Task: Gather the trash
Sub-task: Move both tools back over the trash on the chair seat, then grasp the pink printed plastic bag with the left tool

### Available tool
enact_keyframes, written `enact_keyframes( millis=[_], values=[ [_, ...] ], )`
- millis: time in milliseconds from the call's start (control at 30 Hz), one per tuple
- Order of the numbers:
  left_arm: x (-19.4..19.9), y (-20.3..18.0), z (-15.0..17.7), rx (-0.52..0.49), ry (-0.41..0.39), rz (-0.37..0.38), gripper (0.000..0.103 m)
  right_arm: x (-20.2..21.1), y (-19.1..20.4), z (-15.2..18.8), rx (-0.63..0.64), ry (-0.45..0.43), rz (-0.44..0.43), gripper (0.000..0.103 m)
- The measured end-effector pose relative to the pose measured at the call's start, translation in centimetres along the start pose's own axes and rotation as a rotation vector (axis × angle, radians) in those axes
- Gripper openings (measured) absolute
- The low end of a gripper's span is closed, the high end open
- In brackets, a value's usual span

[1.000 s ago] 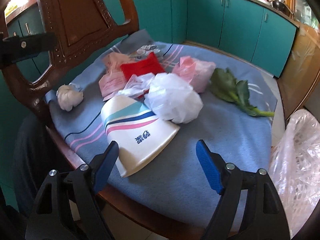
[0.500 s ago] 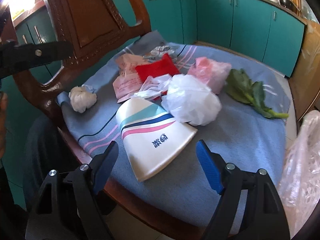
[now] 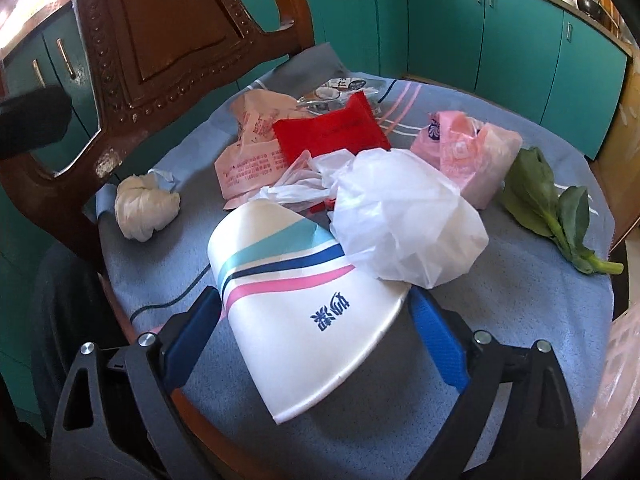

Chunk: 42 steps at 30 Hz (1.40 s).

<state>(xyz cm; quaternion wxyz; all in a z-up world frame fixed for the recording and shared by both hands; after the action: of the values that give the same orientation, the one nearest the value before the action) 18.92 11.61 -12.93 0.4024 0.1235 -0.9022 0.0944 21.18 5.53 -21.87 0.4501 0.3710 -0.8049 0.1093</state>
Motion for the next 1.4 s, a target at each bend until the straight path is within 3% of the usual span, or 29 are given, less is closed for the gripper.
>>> enact_keyframes(
  millis=[267,533,833,1000,1267,1400],
  values=[
    [-0.4,0.1,0.2,-0.001,0.011,0.002,0.089,1.4,-0.2,0.9,0.019,-0.001,0.047,0.091],
    [-1.7,-0.1,0.8,-0.007,0.050,-0.009,0.090,4.9,-3.5,2.0,-0.081,-0.053,0.080,0.087],
    [-1.7,-1.2,0.9,-0.031,0.059,0.021,0.090,4.4,-7.0,3.7,-0.146,0.011,0.223,0.087],
    [-1.2,-0.9,0.7,-0.024,0.076,0.095,0.090,4.3,-7.5,3.5,-0.168,0.015,0.238,0.087],
    [-2.4,-0.5,0.6,-0.017,0.097,0.077,0.083,4.7,-8.6,3.4,-0.215,0.013,0.254,0.087],
    [-4.6,-1.0,-0.1,0.015,0.132,0.104,0.083,5.1,-8.3,3.0,-0.223,0.000,0.204,0.087]
  ],
)
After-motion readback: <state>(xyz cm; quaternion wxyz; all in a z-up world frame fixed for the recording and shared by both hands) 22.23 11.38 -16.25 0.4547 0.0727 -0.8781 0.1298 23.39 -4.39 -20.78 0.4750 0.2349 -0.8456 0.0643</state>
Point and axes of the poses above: each gripper's, at about its wrist camera, not at the fingertips, and x roughly against the way its jaws point, y to its left, z to its underside, the point moved 6 cm from there along -x, roughly the way its jaws point, and after that the axes turned 2 degrees about y, right-handed, at the moved point
